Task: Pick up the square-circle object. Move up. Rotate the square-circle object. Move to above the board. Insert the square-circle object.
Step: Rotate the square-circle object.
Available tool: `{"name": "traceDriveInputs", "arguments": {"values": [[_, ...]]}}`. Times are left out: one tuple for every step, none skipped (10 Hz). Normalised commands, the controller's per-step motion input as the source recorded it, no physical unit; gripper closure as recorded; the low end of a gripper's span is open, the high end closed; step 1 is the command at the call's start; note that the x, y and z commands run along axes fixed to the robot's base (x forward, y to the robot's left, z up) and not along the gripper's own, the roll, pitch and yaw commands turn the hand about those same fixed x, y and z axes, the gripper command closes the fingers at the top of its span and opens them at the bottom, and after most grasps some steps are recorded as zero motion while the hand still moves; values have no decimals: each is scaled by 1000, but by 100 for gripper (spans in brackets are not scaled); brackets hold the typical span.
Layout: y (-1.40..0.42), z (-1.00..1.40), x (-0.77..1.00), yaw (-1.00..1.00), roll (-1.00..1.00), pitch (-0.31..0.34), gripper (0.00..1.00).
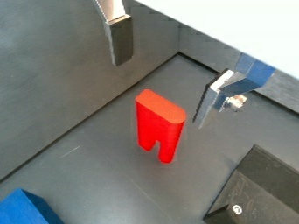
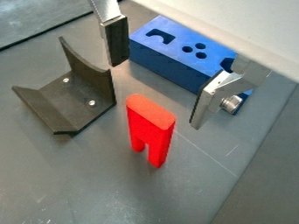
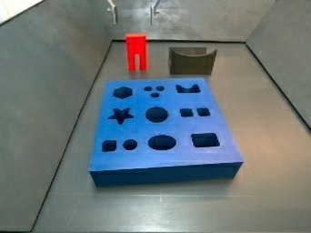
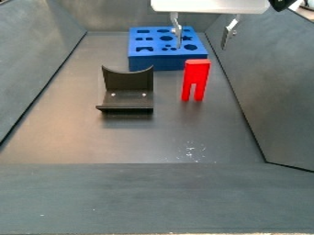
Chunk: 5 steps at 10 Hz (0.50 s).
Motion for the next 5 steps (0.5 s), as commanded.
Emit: {"name": "traceDriveInputs", "arguments": {"values": [[0,-1000,0,121,-13,41,0],[0,-1000,4,95,-13,35,0],[2,-1000,35,62,-10,-12,0],[1,-1000,37,54,-10,-17,0],[-1,-838,38,45,-11,-28,0]]}}
